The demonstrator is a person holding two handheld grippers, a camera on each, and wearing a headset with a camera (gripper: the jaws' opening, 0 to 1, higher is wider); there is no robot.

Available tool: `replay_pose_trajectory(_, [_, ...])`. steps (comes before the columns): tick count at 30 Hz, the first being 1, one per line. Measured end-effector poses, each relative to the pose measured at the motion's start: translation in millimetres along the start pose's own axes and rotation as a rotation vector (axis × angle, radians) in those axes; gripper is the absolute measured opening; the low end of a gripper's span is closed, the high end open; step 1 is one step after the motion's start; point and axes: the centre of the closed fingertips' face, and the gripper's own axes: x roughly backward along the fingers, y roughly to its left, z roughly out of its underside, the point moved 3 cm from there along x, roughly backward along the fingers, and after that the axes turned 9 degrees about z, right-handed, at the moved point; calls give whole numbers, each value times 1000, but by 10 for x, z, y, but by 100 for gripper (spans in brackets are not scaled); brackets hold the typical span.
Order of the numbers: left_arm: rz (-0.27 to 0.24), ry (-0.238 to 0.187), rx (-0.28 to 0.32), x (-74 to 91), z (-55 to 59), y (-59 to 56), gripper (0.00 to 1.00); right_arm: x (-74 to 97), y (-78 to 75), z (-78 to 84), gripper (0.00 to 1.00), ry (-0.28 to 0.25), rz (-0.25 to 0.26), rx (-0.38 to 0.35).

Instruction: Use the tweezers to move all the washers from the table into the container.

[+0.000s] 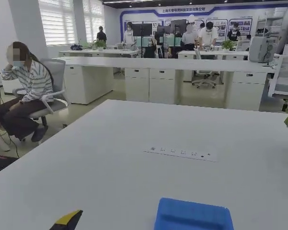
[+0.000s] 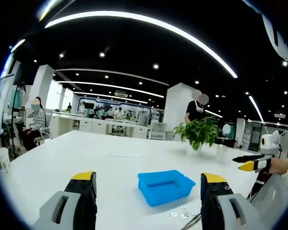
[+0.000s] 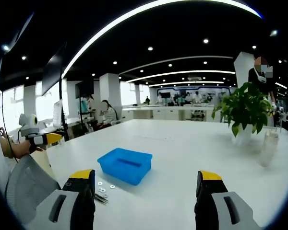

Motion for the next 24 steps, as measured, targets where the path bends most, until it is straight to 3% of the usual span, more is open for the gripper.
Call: replay_pose_trajectory(24, [17,22,2,-20,33,-17,90,-16,17,19,85,12,-1,7])
